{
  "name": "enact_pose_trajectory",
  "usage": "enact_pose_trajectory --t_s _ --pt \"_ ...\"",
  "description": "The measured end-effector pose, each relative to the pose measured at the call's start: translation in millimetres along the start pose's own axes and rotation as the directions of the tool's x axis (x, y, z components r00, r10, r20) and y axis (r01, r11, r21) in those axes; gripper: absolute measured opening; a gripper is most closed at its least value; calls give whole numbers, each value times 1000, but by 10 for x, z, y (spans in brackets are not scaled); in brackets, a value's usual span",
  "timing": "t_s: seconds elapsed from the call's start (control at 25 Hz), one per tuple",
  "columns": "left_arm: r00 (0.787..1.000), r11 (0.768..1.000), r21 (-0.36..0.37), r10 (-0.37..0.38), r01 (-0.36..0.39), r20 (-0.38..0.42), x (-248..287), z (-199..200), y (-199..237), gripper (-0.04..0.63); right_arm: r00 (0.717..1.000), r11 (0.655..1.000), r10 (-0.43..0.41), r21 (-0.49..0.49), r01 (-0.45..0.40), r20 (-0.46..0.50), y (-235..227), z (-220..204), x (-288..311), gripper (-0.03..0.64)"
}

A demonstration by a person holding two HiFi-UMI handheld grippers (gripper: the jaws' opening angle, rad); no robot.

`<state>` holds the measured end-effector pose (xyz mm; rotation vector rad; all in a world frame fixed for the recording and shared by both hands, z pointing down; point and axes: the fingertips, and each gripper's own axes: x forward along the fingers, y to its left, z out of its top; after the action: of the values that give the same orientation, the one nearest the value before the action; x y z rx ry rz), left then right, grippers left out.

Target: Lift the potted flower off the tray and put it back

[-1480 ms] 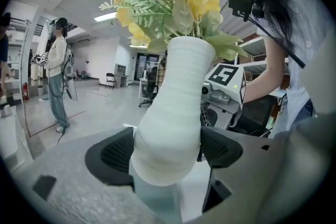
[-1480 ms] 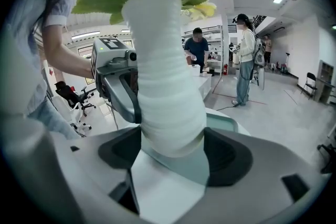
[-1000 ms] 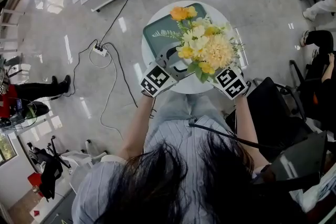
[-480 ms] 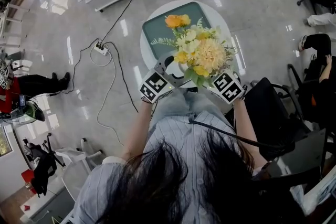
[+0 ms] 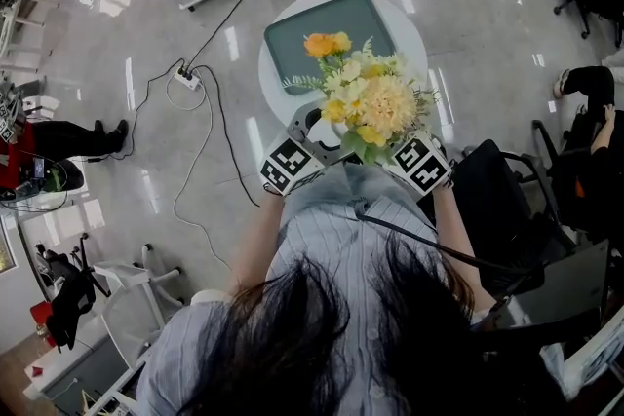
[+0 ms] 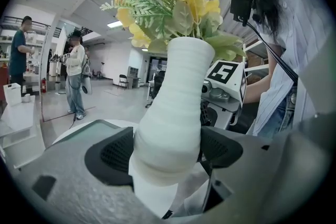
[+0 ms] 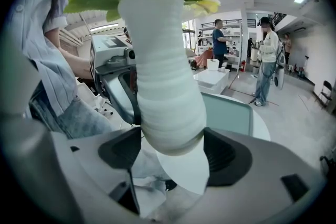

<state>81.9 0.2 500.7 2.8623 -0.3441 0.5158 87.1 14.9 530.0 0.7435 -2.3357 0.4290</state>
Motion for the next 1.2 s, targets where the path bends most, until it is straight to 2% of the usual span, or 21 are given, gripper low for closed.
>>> enact_pose_trajectory --t_s 0.24,0.88,1.2 --pt "1000 1000 -30 4 -4 13 -86 -20 -57 387 1000 1000 30 -6 -30 -2 141 9 -2 357" --pt "1000 999 -43 15 -15 -2 -72 -45 -2 387 1000 1000 27 -10 -27 -14 101 15 40 357" --pt "999 996 -81 47 -47 -1 -53 -39 137 388 998 998 56 -34 -57 -33 0 76 109 357"
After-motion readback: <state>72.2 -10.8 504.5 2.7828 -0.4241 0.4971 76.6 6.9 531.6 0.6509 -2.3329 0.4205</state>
